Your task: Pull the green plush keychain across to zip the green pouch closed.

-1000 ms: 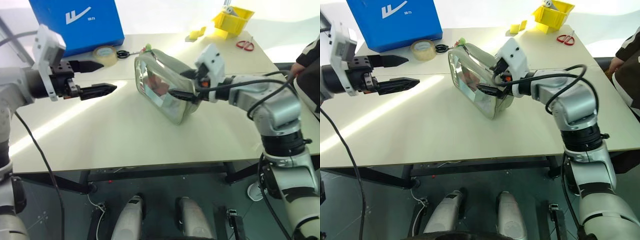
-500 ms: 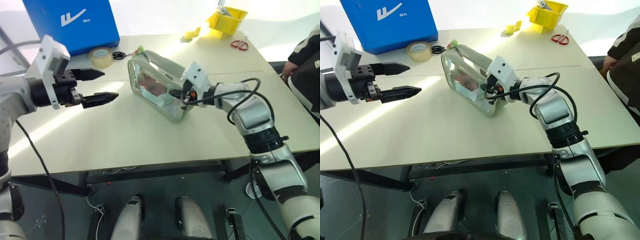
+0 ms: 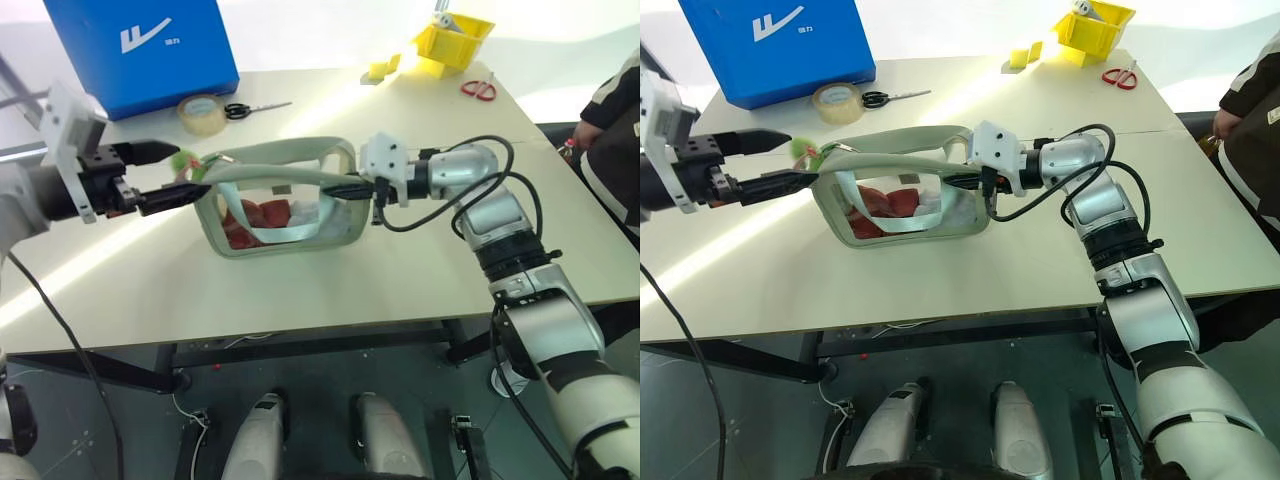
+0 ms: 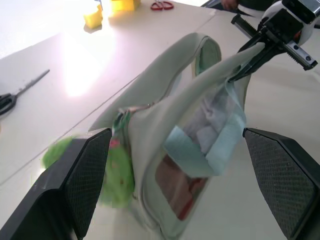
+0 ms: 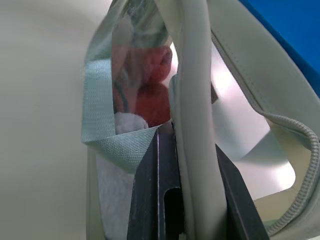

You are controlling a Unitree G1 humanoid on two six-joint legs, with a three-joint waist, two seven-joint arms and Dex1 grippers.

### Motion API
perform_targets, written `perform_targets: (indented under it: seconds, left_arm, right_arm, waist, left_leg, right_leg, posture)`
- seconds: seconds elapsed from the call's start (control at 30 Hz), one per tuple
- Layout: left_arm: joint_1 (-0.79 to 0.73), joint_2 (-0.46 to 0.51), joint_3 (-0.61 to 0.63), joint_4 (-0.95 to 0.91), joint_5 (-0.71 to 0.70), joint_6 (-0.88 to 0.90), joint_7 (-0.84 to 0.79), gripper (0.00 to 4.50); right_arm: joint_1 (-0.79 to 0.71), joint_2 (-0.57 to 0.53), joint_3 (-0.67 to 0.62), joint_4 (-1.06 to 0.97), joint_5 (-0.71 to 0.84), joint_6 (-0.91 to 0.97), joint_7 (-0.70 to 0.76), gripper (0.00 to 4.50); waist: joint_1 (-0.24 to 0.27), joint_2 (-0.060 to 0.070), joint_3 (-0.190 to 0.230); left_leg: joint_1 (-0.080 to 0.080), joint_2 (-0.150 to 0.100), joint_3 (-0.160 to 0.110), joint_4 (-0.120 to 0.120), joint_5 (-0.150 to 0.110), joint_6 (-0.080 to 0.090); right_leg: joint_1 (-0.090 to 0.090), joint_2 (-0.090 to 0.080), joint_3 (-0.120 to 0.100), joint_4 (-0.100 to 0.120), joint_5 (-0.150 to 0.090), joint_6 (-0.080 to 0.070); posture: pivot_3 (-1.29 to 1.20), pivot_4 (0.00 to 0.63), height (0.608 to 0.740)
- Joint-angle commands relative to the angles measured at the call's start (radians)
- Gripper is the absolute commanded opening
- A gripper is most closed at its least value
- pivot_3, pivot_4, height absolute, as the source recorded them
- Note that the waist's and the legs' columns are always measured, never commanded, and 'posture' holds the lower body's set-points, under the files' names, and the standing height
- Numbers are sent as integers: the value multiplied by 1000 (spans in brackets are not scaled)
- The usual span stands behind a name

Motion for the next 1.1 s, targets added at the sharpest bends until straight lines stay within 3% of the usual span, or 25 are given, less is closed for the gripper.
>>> perform_targets:
  seconds: [0.03, 0.23, 0.33, 0.57, 0.93, 1.03, 1.1]
  left_arm:
    - [3, 11, 40, -39, -8, -16, 10, 4500]
    - [10, 17, 33, -38, -3, -16, 10, 4500]
    - [10, 15, 24, -33, 6, -24, 9, 4500]
    - [17, 32, 48, 73, 58, -69, 10, 4500]
    - [38, 35, 53, 170, 104, -131, -10, 4500]
    - [0, -1, 22, 243, 127, -158, 4, 4500]
    - [-27, -29, 1, 281, 136, -170, 12, 4500]
  right_arm:
    - [-39, 5, -26, 33, -18, -64, 15, 75]
    - [-25, 14, -43, 26, -6, -52, 44, 75]
    - [-23, 9, -52, 4, 8, -12, 68, 1015]
    - [3, -46, -109, -170, 57, 137, 79, 4463]
    - [144, -162, -171, -440, 101, 342, 48, 4463]
    - [164, -140, -161, -432, 87, 341, 25, 3718]
    - [167, -126, -153, -426, 78, 336, 14, 2723]
  waist:
    - [0, 0, 0]
    - [0, 0, 0]
    - [0, 0, 0]
    - [0, 0, 0]
    - [1, 0, 0]
    - [0, 0, 0]
    - [1, 0, 0]
  left_leg:
    - [0, 0, 0, 0, 0, 0]
    - [1, 0, -1, 0, 2, -4]
    - [2, 0, -1, 0, 3, -5]
    - [1, 0, -1, 0, 3, -5]
    - [1, 0, -1, 0, 3, -5]
    - [1, 0, 0, 0, 3, -5]
    - [1, 0, 0, 1, 3, -5]
  right_leg:
    - [0, 0, 0, 0, 0, 0]
    - [0, 0, 0, 3, 0, 0]
    - [0, 0, 0, 4, 0, -1]
    - [-2, 0, 0, 6, 0, 0]
    - [-2, 0, 0, 6, -1, -2]
    - [-2, 0, 0, 7, -1, -2]
    - [-3, 0, 0, 8, 0, -1]
  posture:
    - [0, 150, 740]
    - [0, 150, 740]
    - [0, 150, 740]
    - [0, 150, 740]
    - [0, 150, 740]
    - [0, 150, 740]
    - [0, 150, 740]
